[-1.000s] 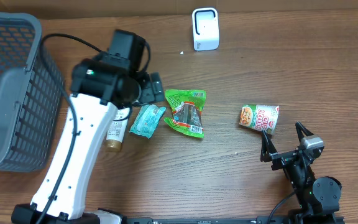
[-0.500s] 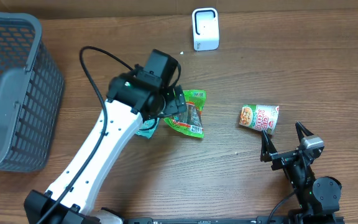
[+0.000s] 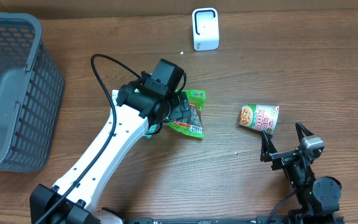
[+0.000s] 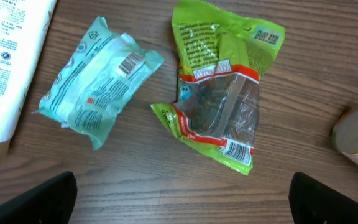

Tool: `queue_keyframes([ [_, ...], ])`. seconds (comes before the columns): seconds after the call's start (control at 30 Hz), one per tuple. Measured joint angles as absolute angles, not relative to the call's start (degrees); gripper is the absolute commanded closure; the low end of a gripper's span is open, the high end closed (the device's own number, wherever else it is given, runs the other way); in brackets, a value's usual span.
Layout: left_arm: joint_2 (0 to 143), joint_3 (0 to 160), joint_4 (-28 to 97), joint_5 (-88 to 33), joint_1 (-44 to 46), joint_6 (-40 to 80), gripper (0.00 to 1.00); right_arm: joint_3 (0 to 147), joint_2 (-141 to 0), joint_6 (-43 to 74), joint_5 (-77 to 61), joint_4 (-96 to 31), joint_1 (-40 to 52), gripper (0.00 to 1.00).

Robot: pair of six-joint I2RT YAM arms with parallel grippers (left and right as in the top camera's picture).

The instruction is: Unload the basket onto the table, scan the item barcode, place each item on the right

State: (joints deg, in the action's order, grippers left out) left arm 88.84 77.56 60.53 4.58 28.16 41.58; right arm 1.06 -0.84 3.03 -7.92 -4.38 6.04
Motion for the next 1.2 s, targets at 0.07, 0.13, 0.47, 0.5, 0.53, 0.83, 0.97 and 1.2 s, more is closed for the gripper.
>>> queue_keyframes([
  [0.07, 88.8, 77.5, 60.0, 4.6, 28.2, 40.7, 0.0, 1.1, -0.8, 3.0, -7.9, -4.4, 6.0, 0.0],
  [0.13, 88.8, 77.5, 59.7, 4.6, 28.2, 39.3, 0.0, 1.1, -0.8, 3.0, -7.9, -4.4, 6.0, 0.0],
  [0.47, 88.8, 77.7, 58.2, 5.1, 28.2, 29.4, 0.0, 1.1, -0.8, 3.0, -7.9, -4.4, 6.1, 0.0],
  [0.5, 88.8, 78.1, 58.5, 5.1, 28.2, 28.2, 0.0, 1.1, -0.8, 3.0, -7.9, -4.4, 6.0, 0.0],
  [0.53, 88.8, 78.7, 58.7, 5.1, 28.2, 27.2, 0.0, 1.1, -0.8, 3.0, -7.9, -4.4, 6.0, 0.0],
  [0.83, 88.9, 92.6, 68.2, 5.9, 25.7, 18.5, 0.0, 1.1, -0.8, 3.0, -7.9, -4.4, 6.0, 0.0],
  [0.97, 88.9, 98.0, 73.7, 6.3, 22.1, 14.6, 0.0, 1.1, -0.8, 3.0, -7.9, -4.4, 6.1, 0.0],
  [1.2, 88.9, 100.9, 77.6, 7.1, 14.8, 10.8, 0.0, 1.1, -0.8, 3.0, -7.9, -4.4, 6.0, 0.0],
])
